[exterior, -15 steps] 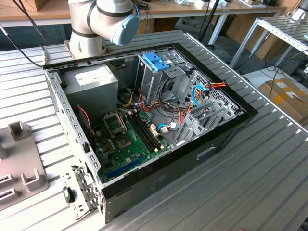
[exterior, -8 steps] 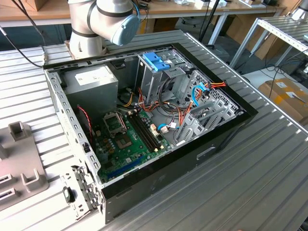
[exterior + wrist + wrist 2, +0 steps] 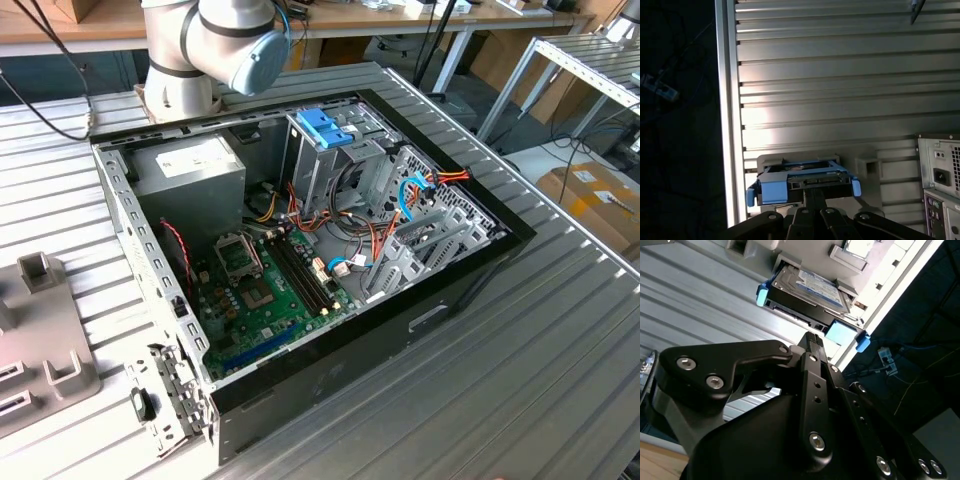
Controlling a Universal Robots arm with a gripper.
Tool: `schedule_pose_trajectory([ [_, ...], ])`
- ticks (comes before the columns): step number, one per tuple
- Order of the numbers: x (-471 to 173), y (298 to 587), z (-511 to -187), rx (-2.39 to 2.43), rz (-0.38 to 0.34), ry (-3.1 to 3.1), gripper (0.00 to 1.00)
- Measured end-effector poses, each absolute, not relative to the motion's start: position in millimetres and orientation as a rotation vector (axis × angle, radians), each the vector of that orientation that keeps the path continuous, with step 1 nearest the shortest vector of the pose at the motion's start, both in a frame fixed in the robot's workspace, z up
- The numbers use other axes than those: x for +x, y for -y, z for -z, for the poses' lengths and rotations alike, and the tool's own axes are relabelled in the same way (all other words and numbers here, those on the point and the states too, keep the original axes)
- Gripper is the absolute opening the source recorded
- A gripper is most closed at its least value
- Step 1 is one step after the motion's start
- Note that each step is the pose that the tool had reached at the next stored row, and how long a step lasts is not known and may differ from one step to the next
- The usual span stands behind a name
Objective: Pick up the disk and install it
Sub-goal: 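Reach for the disk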
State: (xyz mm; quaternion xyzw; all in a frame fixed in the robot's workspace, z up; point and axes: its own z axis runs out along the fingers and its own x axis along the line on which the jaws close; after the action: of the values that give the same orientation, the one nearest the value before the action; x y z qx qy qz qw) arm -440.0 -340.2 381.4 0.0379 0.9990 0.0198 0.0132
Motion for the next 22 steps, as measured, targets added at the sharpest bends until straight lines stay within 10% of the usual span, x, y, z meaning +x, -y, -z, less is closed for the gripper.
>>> schedule_pose_trajectory([
  [22,-472,340,-374,0.118,-0.061,-3.115,0.11],
])
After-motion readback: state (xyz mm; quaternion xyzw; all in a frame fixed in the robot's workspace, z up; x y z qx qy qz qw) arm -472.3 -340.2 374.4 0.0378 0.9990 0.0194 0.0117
